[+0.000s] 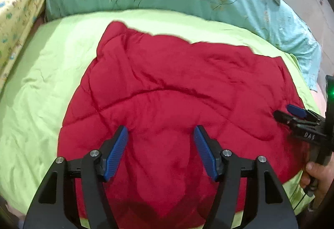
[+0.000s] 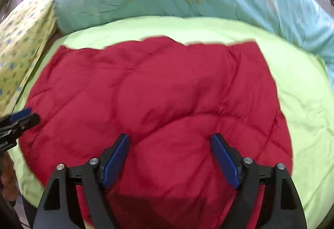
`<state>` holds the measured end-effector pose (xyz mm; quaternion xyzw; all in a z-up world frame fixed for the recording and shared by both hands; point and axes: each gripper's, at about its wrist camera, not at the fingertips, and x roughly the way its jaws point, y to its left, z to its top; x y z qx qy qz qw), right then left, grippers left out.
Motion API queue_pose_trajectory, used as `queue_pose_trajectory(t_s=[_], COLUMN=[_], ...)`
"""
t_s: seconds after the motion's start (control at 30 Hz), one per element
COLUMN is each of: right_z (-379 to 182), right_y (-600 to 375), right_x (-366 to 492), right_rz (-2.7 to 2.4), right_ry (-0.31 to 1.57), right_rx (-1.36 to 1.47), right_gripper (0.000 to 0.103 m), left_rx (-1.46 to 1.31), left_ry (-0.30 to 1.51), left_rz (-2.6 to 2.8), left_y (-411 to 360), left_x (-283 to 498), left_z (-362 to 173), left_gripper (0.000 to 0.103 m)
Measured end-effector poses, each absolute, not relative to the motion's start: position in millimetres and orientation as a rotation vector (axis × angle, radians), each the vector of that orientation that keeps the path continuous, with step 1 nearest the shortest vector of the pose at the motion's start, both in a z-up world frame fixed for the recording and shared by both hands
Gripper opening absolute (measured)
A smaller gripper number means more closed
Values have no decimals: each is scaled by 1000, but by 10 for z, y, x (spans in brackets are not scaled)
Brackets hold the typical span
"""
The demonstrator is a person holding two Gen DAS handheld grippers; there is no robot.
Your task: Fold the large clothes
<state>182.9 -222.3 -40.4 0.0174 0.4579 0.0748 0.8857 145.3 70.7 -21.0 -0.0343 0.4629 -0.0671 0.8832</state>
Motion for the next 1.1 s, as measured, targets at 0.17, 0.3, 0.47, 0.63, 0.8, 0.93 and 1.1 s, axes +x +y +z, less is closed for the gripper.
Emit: queue_pose_trajectory(t_s=[0.17, 0.3, 0.47, 0.63, 0.8, 0.93, 1.1], right_z=[-488, -330, -91, -460, -497, -508, -356], right_y=[-2390, -2374, -2220, -2185, -2238, -2204, -2212], right_x=[1994, 1834, 1397, 1492, 1552, 1510, 1359], right_rz=[114, 109, 173, 170, 152, 140, 128], right_ry=[954, 922, 850, 935, 922, 917, 913], right_rx=[95, 119, 83, 34, 59, 55, 83], right_gripper=[87, 87, 89, 90, 90, 91, 89], left_rx=[-79, -52, -45, -65, -87, -2, 4], left_ry=[993, 993, 978, 970, 954, 991, 996], left_rz=[-134, -112, -98, -127, -201, -170, -153], left_y=[710, 648, 632, 639, 565, 411, 392], left_x=[1675, 1742, 1724, 1529, 1092, 1087, 1169], left_z=[-327, -384, -389, -194, -57, -278, -359], left_gripper=[76, 80, 81, 81, 81, 83, 87])
